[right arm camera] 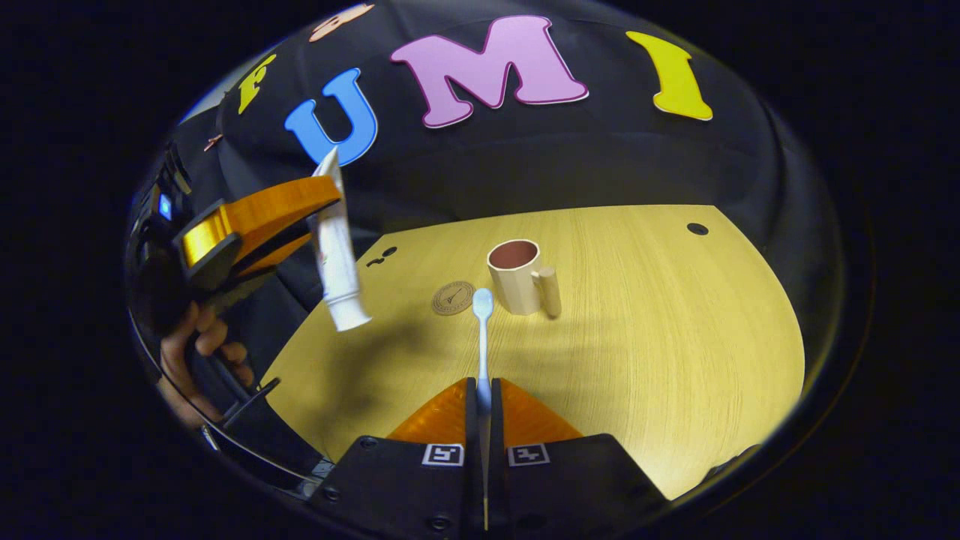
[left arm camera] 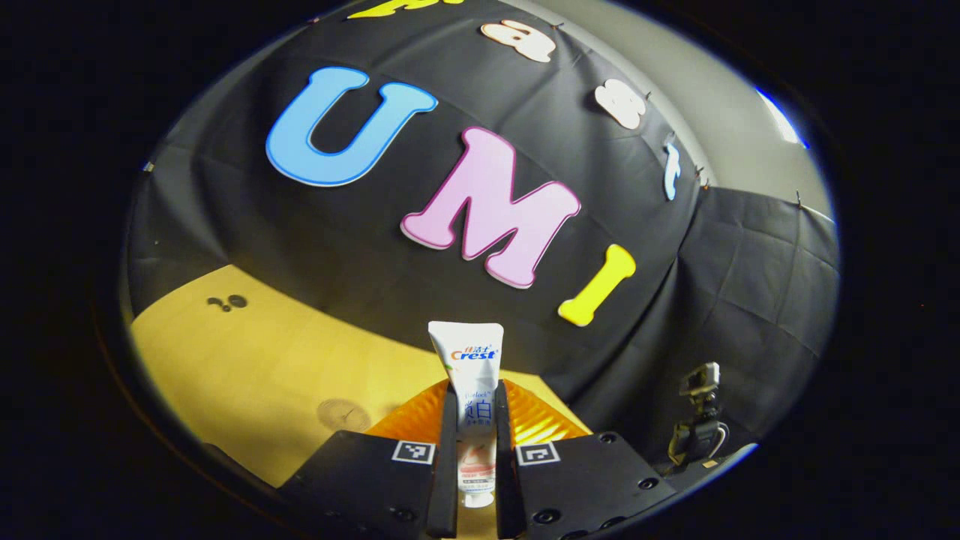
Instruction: Put the toothbrush and toothpaste on the desktop into the cup, then pick up the cup and place it on the coaster on the desktop.
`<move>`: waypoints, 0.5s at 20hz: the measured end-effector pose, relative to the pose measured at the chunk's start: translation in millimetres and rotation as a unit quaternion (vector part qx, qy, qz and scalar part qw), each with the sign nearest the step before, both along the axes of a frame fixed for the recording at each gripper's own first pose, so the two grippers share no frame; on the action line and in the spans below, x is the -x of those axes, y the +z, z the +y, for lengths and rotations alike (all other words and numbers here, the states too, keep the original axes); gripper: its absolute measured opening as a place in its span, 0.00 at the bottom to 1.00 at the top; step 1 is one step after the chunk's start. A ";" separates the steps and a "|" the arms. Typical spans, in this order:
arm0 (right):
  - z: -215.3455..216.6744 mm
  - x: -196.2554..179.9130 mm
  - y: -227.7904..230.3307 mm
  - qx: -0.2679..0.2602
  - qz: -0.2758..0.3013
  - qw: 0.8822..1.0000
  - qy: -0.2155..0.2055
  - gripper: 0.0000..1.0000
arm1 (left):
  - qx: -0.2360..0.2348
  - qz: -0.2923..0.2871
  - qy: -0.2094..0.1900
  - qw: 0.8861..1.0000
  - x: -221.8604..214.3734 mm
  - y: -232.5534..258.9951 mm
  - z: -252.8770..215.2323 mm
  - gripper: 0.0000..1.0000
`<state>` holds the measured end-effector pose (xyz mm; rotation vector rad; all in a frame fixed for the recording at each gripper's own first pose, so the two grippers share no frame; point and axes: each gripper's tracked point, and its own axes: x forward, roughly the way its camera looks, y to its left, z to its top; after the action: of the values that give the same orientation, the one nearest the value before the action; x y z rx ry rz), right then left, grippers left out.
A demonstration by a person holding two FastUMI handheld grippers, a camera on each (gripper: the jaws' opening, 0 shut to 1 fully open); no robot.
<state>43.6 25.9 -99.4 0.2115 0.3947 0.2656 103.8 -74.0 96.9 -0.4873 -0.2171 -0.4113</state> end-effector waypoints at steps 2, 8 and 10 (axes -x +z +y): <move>-14.2 5.0 6.9 -0.007 -0.007 1.000 -0.008 0.06 | 0.009 -0.008 0.008 1.000 -31.0 5.4 -3.6 0.25; -43.3 9.4 11.4 -0.023 -0.010 0.999 -0.020 0.07 | 0.013 -0.014 0.025 1.000 -122.3 6.7 -23.3 0.25; -49.9 11.6 8.5 -0.028 -0.007 0.999 -0.022 0.06 | 0.013 -0.002 0.033 0.999 -149.9 -4.5 -30.0 0.25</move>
<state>31.9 -24.0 -90.9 0.2737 0.3686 0.2345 253.7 -104.1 92.4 -0.5028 -0.2423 -0.3462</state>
